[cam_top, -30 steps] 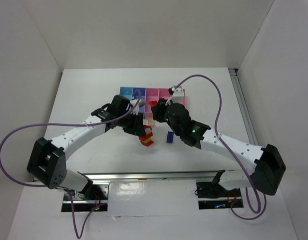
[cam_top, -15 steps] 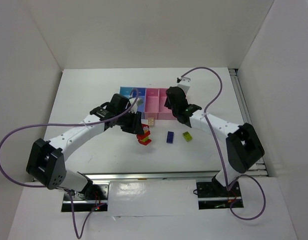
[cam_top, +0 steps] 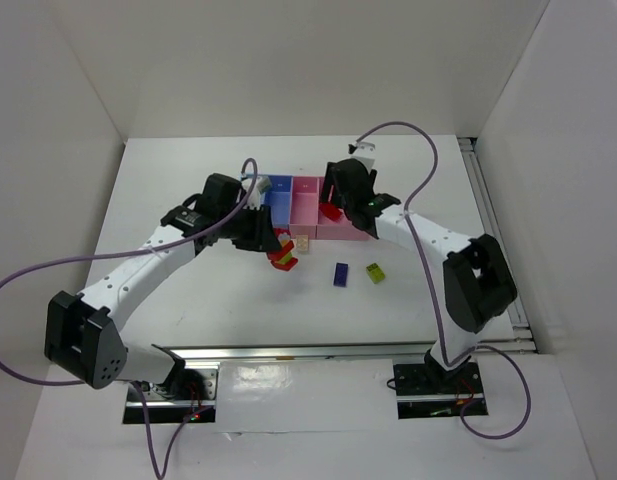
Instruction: Sort the legos into containers by color
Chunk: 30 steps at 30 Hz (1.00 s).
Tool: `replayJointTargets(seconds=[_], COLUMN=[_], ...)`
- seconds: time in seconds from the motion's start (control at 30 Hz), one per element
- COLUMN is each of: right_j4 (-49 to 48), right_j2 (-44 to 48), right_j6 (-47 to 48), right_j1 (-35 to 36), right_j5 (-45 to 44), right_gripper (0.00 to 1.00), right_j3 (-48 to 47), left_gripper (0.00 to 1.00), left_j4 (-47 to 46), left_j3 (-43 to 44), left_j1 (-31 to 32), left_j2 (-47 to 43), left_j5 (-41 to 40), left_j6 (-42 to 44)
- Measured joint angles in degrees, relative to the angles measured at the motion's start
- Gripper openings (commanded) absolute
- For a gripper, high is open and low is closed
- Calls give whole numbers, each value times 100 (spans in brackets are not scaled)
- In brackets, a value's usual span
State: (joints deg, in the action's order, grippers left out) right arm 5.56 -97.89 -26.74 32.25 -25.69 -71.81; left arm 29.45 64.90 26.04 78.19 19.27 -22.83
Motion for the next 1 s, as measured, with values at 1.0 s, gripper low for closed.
replayJointTargets(seconds=[1.0], right_j4=[-872], right_j2=[3169], right_j6=[557], right_j1=[2162], right_j5=[2380], right_gripper=[90], right_j3=[2511], left_gripper=[0], left_j4=[-1322], left_j3=[59], left_j1=[-1453], left_j2=[181], left_j5=[3049], left_j6=[-914])
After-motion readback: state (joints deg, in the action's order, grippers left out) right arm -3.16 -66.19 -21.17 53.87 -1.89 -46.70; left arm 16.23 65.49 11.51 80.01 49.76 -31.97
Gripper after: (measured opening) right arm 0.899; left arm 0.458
